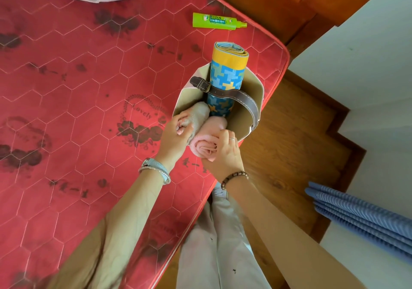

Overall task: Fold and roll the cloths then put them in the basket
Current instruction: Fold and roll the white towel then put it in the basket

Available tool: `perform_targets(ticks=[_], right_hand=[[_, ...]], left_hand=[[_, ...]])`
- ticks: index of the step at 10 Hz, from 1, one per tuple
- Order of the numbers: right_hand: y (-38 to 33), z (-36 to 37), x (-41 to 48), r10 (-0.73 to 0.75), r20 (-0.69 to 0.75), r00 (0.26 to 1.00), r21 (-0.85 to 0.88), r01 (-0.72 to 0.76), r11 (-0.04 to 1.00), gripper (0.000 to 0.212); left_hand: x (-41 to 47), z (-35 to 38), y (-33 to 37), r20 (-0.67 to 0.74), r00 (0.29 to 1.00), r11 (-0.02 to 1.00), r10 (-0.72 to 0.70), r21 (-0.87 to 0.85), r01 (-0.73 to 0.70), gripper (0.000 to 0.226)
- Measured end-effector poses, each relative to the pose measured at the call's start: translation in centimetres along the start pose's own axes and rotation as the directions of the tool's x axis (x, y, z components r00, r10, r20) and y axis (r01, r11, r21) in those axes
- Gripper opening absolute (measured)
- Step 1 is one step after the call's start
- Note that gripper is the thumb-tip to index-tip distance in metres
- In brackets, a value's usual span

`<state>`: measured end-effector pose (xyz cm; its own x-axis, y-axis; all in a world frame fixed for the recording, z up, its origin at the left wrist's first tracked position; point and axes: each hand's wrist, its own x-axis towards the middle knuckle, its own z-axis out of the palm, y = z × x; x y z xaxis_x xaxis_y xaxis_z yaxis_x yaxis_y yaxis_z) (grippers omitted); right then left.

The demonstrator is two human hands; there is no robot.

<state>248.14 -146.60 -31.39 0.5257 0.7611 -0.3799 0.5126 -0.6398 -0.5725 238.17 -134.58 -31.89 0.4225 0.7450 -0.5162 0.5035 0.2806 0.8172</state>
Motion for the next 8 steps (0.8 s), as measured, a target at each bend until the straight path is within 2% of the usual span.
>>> perform_targets(ticks=[1, 2, 3, 5, 6, 7, 8], right_hand=[[-0.1, -0.5, -0.3, -0.001, -0.007, 1.000, 0.027, 0.001, 1.000, 0.062], [-0.3, -0.6, -1.1, -0.032, -0.077, 0.997, 0.084, 0.039, 0.996, 0.062], [-0.1, -0.6, -1.7, -0.026, -0.050, 0.998, 0.111, 0.031, 0.993, 0.060], [0.5, -1.2, -2.2, 0.020, 0.043, 0.999, 0.158, -0.026, 0.987, 0.069], [0.6, -1.8, -2.3, 0.047, 0.027, 0.999, 0.196, -0.051, 0.979, 0.065], [0.2, -3.1, -2.7, 0.039, 0.027, 0.999, 0.233, -0.044, 0.971, 0.058], [-0.8, -4.9, -3.1, 0.043, -0.056, 0.997, 0.316, -0.023, 0.949, 0.049]], left_hand=[[0.3, 0.0, -0.2, -0.111, 0.989, 0.983, 0.101, 0.164, -0.082, 0.039], [0.9, 0.1, -1.2, -0.282, 0.947, 0.952, 0.156, 0.300, -0.067, 0.042], [1.0, 0.1, -1.1, -0.309, 0.947, 0.979, 0.086, 0.200, -0.024, 0.043], [0.6, -0.6, -0.5, -0.249, 0.968, 0.997, -0.020, 0.072, 0.039, 0.022], [-0.5, -1.2, 0.1, -0.235, 0.970, 0.998, -0.066, -0.023, 0.062, 0.022], [-1.7, -2.0, 0.8, -0.261, 0.954, 0.971, -0.146, -0.224, 0.088, 0.027], [-2.8, -2.8, 2.6, -0.272, 0.955, 0.951, -0.116, -0.308, 0.027, 0.032]])
